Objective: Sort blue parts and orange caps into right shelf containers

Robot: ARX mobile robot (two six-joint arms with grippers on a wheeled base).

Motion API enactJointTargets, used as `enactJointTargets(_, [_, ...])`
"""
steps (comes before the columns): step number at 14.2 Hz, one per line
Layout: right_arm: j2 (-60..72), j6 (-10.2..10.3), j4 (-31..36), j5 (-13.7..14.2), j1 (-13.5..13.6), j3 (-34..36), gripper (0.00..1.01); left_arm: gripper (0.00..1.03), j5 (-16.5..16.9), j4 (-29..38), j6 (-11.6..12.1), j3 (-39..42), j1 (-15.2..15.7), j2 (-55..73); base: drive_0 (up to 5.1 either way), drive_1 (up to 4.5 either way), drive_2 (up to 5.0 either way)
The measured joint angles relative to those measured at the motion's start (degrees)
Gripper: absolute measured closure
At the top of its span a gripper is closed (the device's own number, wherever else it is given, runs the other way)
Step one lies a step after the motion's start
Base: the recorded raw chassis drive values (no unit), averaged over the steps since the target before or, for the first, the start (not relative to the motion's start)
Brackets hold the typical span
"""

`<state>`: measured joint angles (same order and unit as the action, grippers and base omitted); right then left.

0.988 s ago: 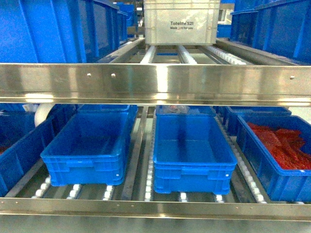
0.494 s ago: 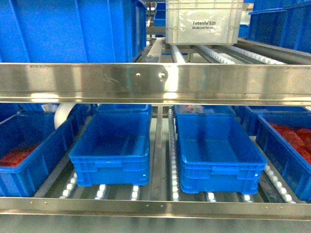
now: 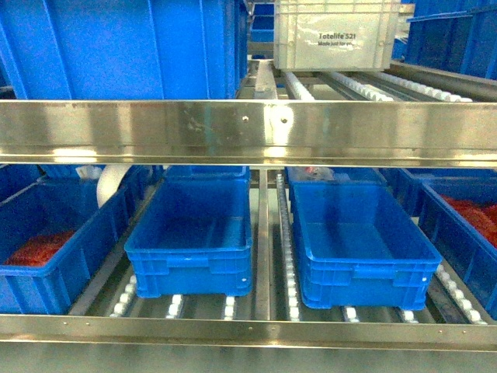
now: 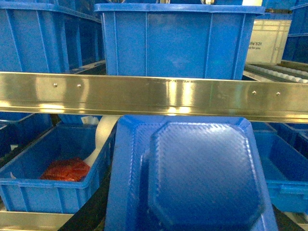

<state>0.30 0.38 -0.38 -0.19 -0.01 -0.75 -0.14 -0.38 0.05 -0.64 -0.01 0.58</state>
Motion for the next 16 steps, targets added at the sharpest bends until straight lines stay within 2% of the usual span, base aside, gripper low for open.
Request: enactJointTargets(16, [0.00,0.00,0.00,0.17,0.00,0.00,0.57,0.62,0.04,-0.02,-0.02,0.00,0.00,0.00,0.0,0.00,0.0])
